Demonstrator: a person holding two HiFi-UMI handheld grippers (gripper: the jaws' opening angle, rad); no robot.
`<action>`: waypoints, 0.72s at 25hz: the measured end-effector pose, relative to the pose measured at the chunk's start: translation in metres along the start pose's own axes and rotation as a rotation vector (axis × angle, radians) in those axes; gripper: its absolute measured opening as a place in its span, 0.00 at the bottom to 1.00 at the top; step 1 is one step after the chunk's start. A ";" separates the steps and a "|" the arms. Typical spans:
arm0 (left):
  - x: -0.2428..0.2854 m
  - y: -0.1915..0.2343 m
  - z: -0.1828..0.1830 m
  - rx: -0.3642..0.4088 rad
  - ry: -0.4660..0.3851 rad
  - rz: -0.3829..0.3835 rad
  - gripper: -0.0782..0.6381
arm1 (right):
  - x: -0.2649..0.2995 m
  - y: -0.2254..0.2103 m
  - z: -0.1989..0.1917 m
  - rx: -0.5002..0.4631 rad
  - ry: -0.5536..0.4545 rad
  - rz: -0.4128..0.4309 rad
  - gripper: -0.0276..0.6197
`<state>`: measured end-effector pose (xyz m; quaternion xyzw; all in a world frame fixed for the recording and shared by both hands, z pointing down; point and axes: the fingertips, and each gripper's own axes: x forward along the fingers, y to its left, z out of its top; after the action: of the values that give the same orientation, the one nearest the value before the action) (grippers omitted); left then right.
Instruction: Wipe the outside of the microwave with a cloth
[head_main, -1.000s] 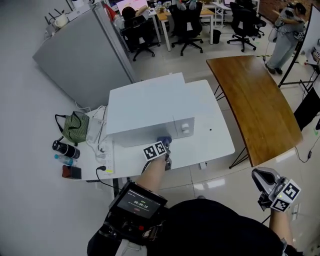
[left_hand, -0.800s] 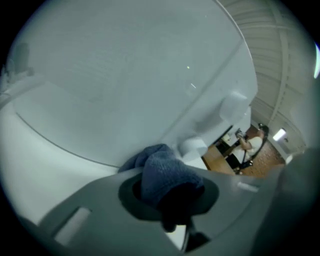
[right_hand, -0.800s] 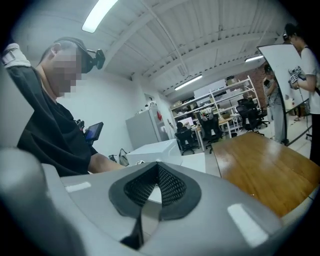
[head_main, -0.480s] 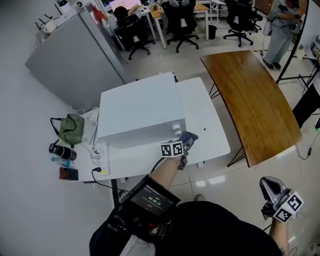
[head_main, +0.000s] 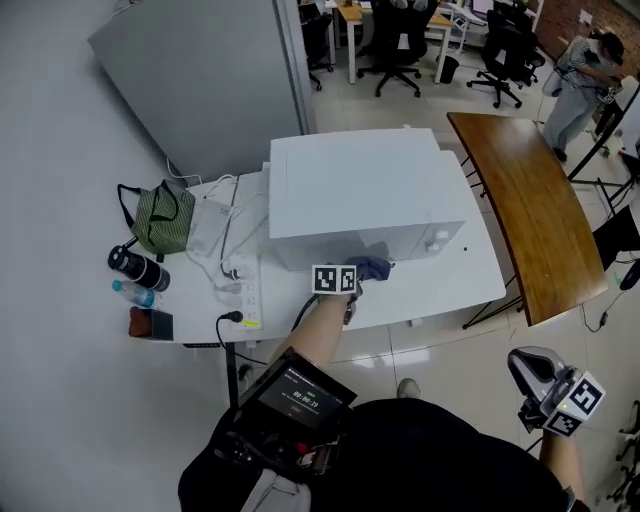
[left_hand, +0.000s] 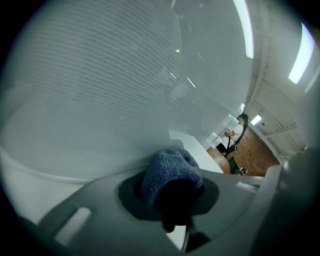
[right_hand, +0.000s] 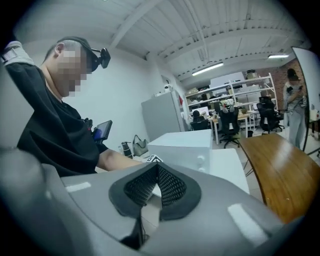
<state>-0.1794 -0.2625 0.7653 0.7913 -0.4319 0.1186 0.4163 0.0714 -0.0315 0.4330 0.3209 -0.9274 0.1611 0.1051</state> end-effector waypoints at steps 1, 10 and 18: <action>-0.025 0.019 0.002 -0.026 -0.021 0.015 0.19 | 0.014 0.021 0.006 -0.013 0.000 0.016 0.05; -0.222 0.166 0.033 -0.132 -0.238 0.230 0.19 | 0.100 0.133 0.033 -0.063 -0.034 0.149 0.05; -0.314 0.037 0.047 -0.021 -0.376 -0.065 0.19 | 0.073 0.148 0.060 -0.062 -0.172 0.163 0.05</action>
<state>-0.4048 -0.1251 0.5848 0.8088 -0.4773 -0.0491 0.3401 -0.0833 0.0152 0.3648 0.2536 -0.9605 0.1124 0.0217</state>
